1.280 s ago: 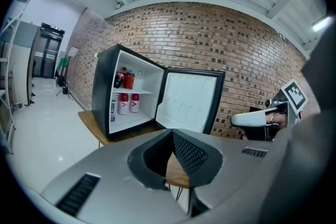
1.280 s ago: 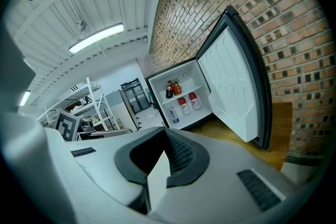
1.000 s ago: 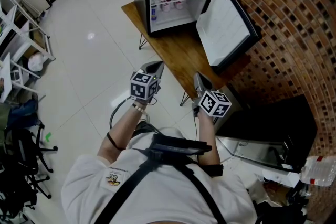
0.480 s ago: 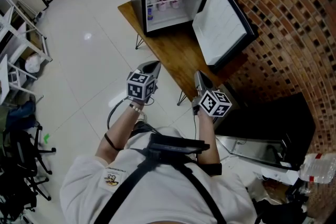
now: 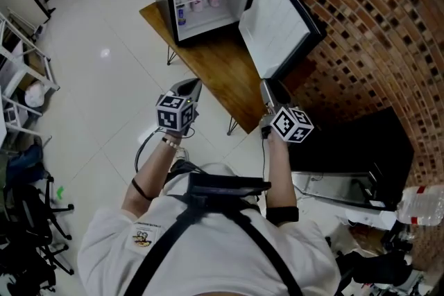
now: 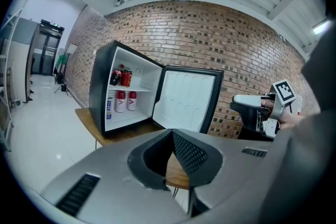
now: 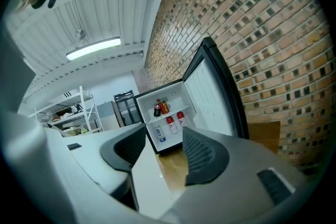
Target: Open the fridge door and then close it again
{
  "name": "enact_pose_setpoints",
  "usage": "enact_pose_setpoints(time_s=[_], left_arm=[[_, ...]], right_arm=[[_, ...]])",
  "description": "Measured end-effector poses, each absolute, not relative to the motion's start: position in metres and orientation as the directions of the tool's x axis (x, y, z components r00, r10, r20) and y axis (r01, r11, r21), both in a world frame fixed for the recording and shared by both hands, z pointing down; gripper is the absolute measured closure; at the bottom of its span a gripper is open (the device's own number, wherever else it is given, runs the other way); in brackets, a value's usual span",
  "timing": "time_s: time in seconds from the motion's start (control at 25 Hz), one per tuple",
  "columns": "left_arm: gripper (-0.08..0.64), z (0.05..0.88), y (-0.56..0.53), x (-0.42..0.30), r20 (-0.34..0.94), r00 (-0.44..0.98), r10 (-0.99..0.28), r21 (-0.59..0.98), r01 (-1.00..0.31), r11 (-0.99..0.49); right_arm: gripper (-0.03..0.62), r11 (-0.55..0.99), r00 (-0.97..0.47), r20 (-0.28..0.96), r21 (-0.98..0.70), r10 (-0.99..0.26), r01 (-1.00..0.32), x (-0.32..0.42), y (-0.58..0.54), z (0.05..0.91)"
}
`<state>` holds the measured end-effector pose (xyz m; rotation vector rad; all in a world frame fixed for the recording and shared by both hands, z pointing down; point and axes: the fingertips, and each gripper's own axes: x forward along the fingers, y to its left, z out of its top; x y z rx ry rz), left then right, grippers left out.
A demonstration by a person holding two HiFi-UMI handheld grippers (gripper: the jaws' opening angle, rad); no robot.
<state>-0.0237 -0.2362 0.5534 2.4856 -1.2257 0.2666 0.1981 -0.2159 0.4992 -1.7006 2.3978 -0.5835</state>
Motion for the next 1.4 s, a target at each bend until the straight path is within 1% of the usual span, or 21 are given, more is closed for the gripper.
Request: enact_pose_setpoints(time_s=[0.04,0.12,0.2,0.36,0.48,0.68,0.76,0.92,0.96,1.04,1.2,1.4], left_arm=[[0.558,0.553,-0.236,-0.023,0.32,0.608,-0.726,0.232,-0.794,-0.562],[0.558,0.552,-0.235,-0.021,0.316,0.608,-0.729,0.234,-0.794,-0.561],[0.558,0.552,-0.234,-0.02,0.309,0.602,-0.736,0.243,-0.798,-0.551],[0.558,0.553,-0.235,-0.026,0.303,0.578,-0.757,0.264,-0.815,-0.516],[0.558,0.557,-0.233,-0.033,0.306,0.554,-0.774,0.278,-0.83,-0.484],[0.558,0.563,-0.232,-0.043,0.313,0.522,-0.793,0.288,-0.848,-0.445],[0.558,0.565,-0.231,-0.047,0.315,0.508,-0.802,0.293,-0.856,-0.427],[0.558,0.568,-0.229,-0.05,0.319,0.494,-0.809,0.301,-0.862,-0.407],[0.558,0.569,-0.228,-0.051,0.32,0.491,-0.81,0.304,-0.863,-0.403],[0.558,0.57,-0.226,-0.055,0.322,0.484,-0.814,0.312,-0.866,-0.392],[0.558,0.57,-0.222,-0.061,0.323,0.475,-0.819,0.316,-0.869,-0.38],[0.558,0.569,-0.22,-0.071,0.319,0.47,-0.823,0.325,-0.87,-0.371]], right_arm=[[0.33,0.278,-0.339,0.104,-0.377,-0.935,-0.883,0.209,-0.22,0.495],[0.311,0.255,-0.304,0.11,-0.322,-0.946,-0.912,0.236,-0.231,0.487],[0.31,0.223,-0.263,0.127,-0.267,-0.956,-0.938,0.267,-0.246,0.478],[0.258,0.174,-0.207,0.164,-0.192,-0.965,-0.966,0.315,-0.283,0.467],[0.244,0.175,-0.209,0.202,-0.173,-0.957,-0.969,0.33,-0.306,0.473],[0.246,0.184,-0.215,0.232,-0.148,-0.949,-0.972,0.339,-0.327,0.48],[0.28,0.191,-0.221,0.231,-0.144,-0.948,-0.971,0.341,-0.332,0.483],[0.385,0.194,-0.221,0.235,-0.133,-0.946,-0.972,0.344,-0.335,0.486],[0.387,0.192,-0.218,0.235,-0.128,-0.947,-0.973,0.344,-0.336,0.486],[0.42,0.19,-0.213,0.233,-0.116,-0.949,-0.975,0.34,-0.336,0.485],[0.434,0.232,-0.252,0.236,-0.108,-0.938,-0.967,0.321,-0.329,0.487],[0.423,0.351,-0.381,0.206,-0.168,-0.901,-0.921,0.272,-0.318,0.484]])
